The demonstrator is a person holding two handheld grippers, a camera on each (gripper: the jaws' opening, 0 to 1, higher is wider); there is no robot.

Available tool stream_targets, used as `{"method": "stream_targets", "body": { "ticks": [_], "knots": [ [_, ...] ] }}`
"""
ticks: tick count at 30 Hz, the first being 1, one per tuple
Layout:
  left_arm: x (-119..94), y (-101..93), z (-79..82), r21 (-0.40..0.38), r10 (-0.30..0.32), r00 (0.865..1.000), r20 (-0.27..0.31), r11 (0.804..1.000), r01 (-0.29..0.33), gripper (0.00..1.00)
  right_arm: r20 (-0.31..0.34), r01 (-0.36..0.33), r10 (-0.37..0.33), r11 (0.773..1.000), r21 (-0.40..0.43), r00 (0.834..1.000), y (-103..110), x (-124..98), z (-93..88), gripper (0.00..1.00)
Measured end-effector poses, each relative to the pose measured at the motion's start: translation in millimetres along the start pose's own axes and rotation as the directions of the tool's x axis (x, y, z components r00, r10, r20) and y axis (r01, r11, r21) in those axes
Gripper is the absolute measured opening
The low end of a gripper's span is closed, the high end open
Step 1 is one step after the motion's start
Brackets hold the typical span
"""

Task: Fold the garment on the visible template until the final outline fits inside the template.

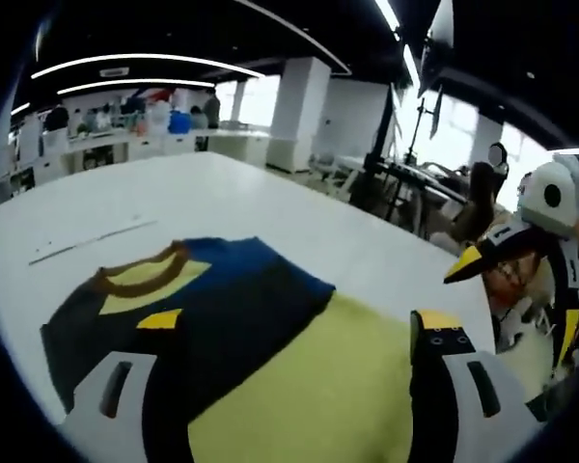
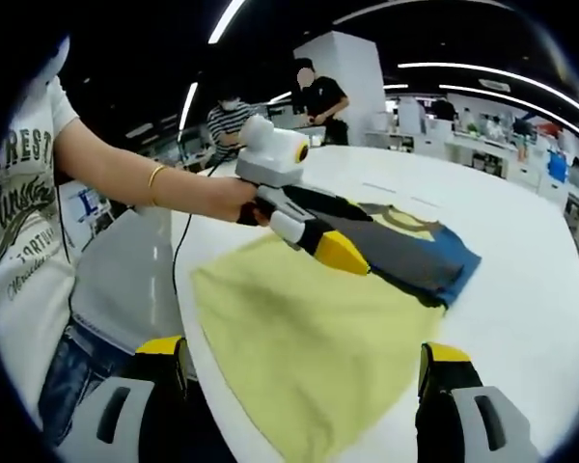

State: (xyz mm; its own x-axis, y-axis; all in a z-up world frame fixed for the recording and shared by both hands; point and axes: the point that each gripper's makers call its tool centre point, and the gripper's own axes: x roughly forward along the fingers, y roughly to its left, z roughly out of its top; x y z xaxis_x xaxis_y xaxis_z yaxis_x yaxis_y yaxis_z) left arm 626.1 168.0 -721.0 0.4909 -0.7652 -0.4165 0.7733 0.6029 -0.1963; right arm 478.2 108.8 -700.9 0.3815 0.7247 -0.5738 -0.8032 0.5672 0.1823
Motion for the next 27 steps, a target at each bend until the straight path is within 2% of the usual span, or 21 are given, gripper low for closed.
{"method": "stream_targets", "body": {
  "ticks": [3,8,10,22,27],
  "knots": [
    [-10,-1.4,-4.5,0.013,-0.001,1.0,0.005,1.0,0.001,0.97,-0.015,-0.013,0.013,1.0,-0.005,1.0,2,1,-3.4,0.99],
    [-24,-12.6,-9.1,0.039,-0.039,0.999,0.013,0.998,0.038,0.99,-0.045,-0.027,0.026,0.999,-0.021,0.999,5,3,-9.5,0.99],
    [-31,-17.2,-14.0,0.059,-0.054,0.999,-0.002,0.997,0.054,0.99,-0.059,-0.031,0.03,0.999,-0.027,0.998,7,3,-12.4,0.99],
    [-85,-31.2,-48.5,0.054,-0.076,0.996,-0.041,0.995,0.079,0.98,-0.123,-0.04,0.032,0.997,-0.066,0.992,11,2,-27.8,0.95],
    [-104,-41.1,-61.8,0.061,-0.097,0.992,-0.079,0.993,0.102,0.96,-0.161,-0.043,0.029,0.995,-0.086,0.986,13,2,-35.7,0.9]
  ]
}}
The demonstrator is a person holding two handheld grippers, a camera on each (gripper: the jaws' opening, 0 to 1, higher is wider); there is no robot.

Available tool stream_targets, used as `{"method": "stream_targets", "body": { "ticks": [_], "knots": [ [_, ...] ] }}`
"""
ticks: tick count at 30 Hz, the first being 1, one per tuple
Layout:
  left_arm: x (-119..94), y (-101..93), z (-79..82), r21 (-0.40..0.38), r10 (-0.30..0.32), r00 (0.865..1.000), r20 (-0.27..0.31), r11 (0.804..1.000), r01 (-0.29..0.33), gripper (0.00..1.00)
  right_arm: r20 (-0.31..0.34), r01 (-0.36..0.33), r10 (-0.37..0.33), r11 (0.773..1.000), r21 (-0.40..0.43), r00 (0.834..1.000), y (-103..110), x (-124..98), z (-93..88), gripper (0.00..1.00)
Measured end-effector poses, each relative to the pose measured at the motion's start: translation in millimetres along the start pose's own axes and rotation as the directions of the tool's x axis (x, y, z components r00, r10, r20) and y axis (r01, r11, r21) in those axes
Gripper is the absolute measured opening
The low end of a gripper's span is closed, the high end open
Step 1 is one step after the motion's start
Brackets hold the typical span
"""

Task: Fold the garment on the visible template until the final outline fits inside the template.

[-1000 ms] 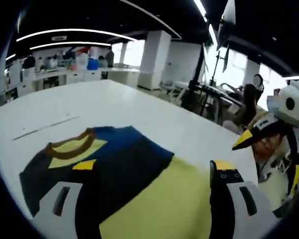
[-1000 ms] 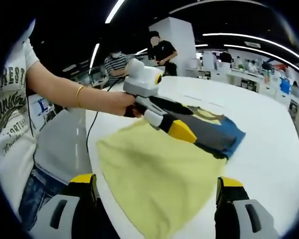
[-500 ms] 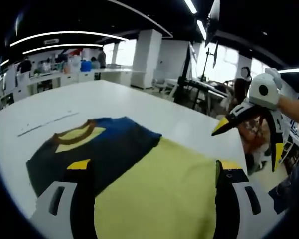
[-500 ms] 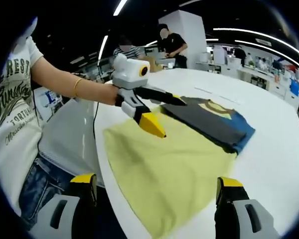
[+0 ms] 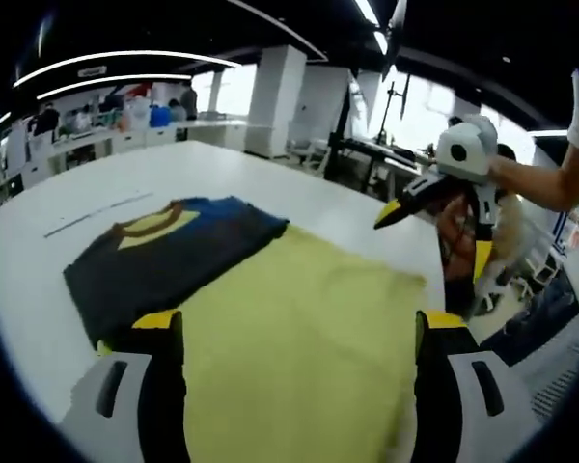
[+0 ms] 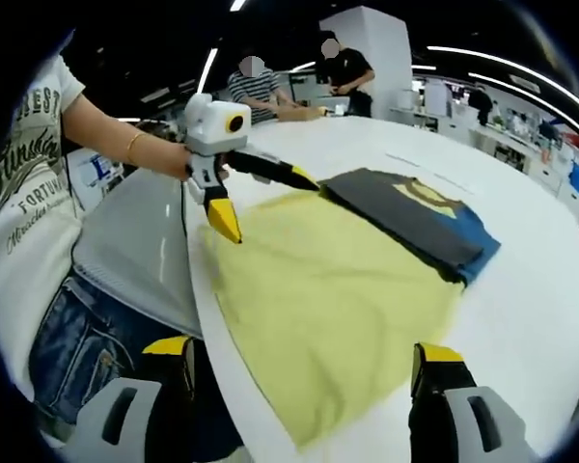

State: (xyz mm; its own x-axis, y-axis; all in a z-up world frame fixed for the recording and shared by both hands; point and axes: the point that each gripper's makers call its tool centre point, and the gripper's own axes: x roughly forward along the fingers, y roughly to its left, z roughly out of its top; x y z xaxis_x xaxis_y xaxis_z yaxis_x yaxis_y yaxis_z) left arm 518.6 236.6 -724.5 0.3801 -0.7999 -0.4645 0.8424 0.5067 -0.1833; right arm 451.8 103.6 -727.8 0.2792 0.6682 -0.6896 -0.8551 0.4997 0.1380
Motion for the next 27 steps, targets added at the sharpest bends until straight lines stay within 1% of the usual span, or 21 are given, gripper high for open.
{"method": "stream_targets", "body": {
  "ticks": [3,6,8,11,12,16,21,23,27],
  "knots": [
    [-11,-7.6,-6.7,0.007,-0.019,1.0,-0.016,1.0,0.019,0.94,-0.021,0.001,-0.001,1.0,-0.016,1.0,2,0,-3.4,0.85],
    [-21,-12.7,-15.9,0.023,-0.024,0.999,-0.041,0.999,0.025,0.91,-0.045,-0.001,-0.001,1.0,-0.026,0.999,2,-1,-8.5,0.81],
    [-28,-15.0,-23.2,0.022,-0.023,0.998,-0.058,0.999,0.024,0.88,-0.066,-0.011,0.01,1.0,-0.022,0.998,4,-1,-12.5,0.77],
    [-37,-18.4,-34.4,0.045,-0.02,0.996,-0.086,0.999,0.024,0.82,-0.1,-0.022,0.017,0.999,-0.042,0.995,8,-1,-18.8,0.69],
    [-40,-20.2,-39.6,0.05,-0.023,0.995,-0.1,0.998,0.028,0.8,-0.114,-0.026,0.02,0.998,-0.054,0.993,10,0,-21.5,0.68],
    [-52,-26.3,-52.3,0.048,-0.028,0.991,-0.128,0.998,0.034,0.71,-0.142,-0.034,0.023,0.996,-0.077,0.99,13,1,-27.8,0.63],
    [-65,-31.1,-72.8,0.05,-0.032,0.982,-0.184,0.998,0.041,0.59,-0.197,-0.031,0.009,0.993,-0.11,0.98,12,0,-39.4,0.53],
    [-71,-31.3,-81.1,0.073,-0.026,0.976,-0.217,0.996,0.043,0.55,-0.214,-0.027,-0.001,0.991,-0.129,0.977,11,-1,-42.6,0.5],
    [-80,-29.9,-90.5,0.092,-0.019,0.967,-0.254,0.995,0.043,0.48,-0.232,-0.036,0.001,0.988,-0.147,0.973,14,0,-47.2,0.43]
  ]
}}
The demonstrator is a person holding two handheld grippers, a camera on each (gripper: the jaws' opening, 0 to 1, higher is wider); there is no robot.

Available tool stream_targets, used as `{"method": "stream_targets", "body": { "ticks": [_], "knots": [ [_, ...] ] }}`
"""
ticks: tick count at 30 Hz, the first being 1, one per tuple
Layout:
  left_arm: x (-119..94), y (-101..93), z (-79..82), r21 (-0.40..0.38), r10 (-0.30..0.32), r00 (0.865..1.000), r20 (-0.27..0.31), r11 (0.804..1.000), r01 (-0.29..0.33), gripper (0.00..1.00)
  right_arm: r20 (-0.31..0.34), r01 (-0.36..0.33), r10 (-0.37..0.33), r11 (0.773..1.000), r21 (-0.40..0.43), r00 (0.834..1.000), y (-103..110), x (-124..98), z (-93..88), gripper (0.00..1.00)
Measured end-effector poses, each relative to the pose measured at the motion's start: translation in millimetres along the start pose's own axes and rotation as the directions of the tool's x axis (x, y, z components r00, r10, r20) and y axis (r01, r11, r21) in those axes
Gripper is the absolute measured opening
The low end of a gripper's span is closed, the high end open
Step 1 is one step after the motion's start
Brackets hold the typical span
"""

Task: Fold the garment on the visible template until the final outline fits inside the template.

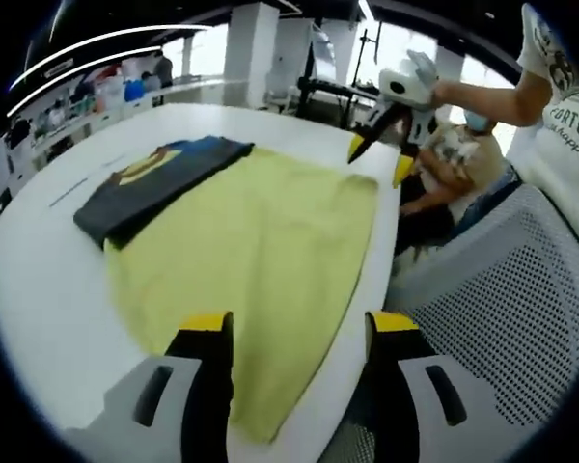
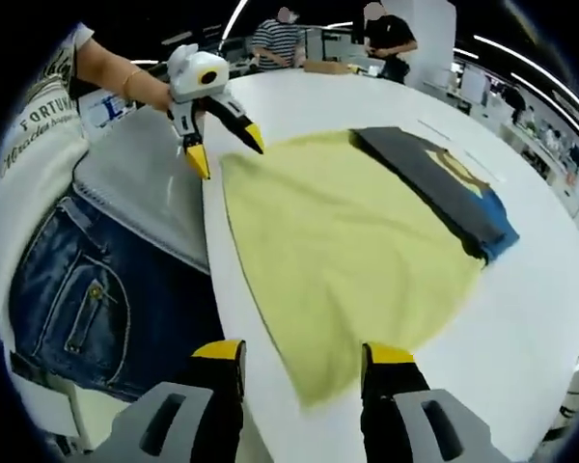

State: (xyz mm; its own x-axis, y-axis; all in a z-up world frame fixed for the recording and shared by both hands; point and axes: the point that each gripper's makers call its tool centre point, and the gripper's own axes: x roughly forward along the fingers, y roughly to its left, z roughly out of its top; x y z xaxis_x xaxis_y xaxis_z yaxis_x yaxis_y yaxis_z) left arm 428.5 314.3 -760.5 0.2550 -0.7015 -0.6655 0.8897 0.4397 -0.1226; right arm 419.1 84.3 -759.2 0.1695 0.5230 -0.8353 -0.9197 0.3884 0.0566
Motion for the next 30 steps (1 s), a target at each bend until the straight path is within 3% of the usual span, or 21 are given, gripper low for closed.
{"method": "stream_targets", "body": {
  "ticks": [4,9,22,25,30],
  "knots": [
    [-4,-0.4,-7.6,0.014,0.009,0.999,-0.035,1.0,-0.008,0.4,-0.042,-0.001,0.0,0.999,-0.042,0.999,2,4,-9.7,0.38],
    [-5,-6.4,-22.0,0.008,-0.015,0.997,-0.08,1.0,0.015,0.31,-0.068,-0.013,0.009,0.999,-0.051,0.998,3,7,-17.0,0.23],
    [-11,7.0,-42.2,0.008,0.013,0.991,-0.136,1.0,-0.013,0.18,-0.168,-0.008,-0.014,0.991,-0.131,0.986,0,15,-36.5,0.18],
    [-12,9.5,-44.2,0.035,0.024,0.989,-0.146,0.999,-0.02,0.16,-0.182,-0.01,-0.019,0.988,-0.157,0.983,0,17,-38.7,0.17],
    [-11,7.3,-46.3,0.15,0.034,0.982,-0.187,0.989,-0.006,0.16,-0.185,-0.01,-0.022,0.986,-0.168,0.982,-2,17,-38.0,0.18]
  ]
}}
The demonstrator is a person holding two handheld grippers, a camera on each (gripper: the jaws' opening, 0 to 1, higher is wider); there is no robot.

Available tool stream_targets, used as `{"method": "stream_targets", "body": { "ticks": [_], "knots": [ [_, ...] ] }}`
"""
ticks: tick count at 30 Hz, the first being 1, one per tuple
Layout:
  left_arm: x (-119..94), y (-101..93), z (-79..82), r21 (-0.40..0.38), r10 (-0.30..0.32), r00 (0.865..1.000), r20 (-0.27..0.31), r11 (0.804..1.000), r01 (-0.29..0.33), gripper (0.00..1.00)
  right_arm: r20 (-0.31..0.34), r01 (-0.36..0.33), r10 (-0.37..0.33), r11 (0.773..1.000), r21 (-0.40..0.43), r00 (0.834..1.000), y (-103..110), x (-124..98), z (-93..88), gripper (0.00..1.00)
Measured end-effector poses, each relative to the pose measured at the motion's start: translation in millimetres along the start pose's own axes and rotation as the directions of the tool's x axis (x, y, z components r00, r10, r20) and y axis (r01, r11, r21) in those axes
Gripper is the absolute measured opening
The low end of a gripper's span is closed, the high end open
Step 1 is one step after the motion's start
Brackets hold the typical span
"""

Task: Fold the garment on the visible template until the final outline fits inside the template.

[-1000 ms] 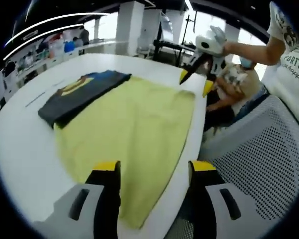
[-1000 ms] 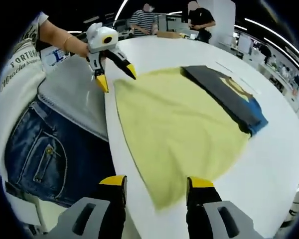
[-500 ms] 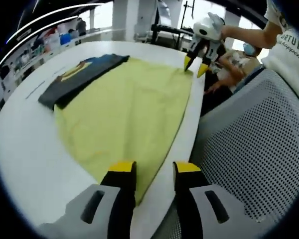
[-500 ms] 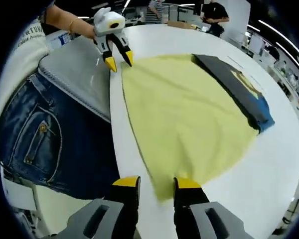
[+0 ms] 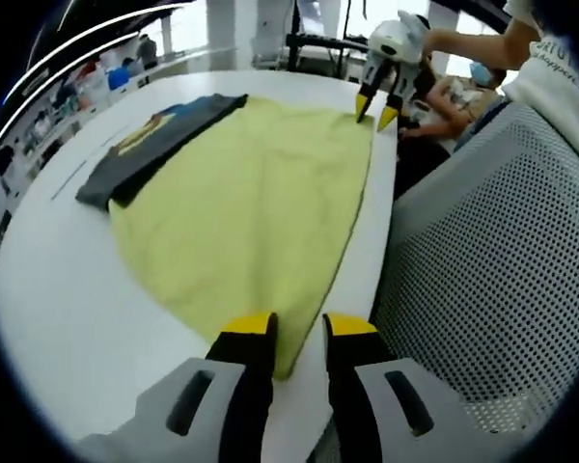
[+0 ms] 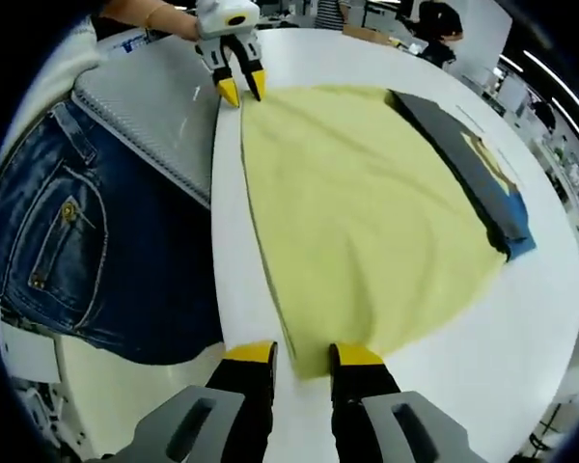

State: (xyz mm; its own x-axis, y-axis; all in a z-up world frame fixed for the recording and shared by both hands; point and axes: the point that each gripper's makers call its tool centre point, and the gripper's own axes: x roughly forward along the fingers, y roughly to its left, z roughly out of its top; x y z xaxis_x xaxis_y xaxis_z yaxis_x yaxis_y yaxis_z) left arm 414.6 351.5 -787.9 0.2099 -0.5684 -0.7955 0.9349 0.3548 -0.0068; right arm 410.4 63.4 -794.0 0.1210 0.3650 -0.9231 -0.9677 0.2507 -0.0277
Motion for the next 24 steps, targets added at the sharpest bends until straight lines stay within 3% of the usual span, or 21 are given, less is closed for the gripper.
{"method": "stream_targets", "body": {
  "ticks": [10,12,18,24],
  "knots": [
    [1,1.3,2.2,0.11,0.025,0.999,-0.039,0.994,-0.02,0.14,-0.009,0.001,-0.001,1.0,-0.01,1.0,-7,1,2.2,0.07],
    [1,4.0,1.6,0.123,0.04,0.998,-0.051,0.992,-0.034,0.08,-0.008,0.007,-0.007,1.0,-0.013,1.0,-9,1,2.6,0.04],
    [3,9.5,1.1,0.114,0.061,0.996,-0.059,0.992,-0.054,0.03,0.005,0.032,-0.032,0.999,-0.004,0.999,-16,2,4.3,0.0],
    [0,9.7,1.8,0.108,0.056,0.997,-0.06,0.993,-0.049,0.01,0.043,0.016,-0.019,0.998,0.062,0.999,-13,-3,5.6,0.0]
  ]
}}
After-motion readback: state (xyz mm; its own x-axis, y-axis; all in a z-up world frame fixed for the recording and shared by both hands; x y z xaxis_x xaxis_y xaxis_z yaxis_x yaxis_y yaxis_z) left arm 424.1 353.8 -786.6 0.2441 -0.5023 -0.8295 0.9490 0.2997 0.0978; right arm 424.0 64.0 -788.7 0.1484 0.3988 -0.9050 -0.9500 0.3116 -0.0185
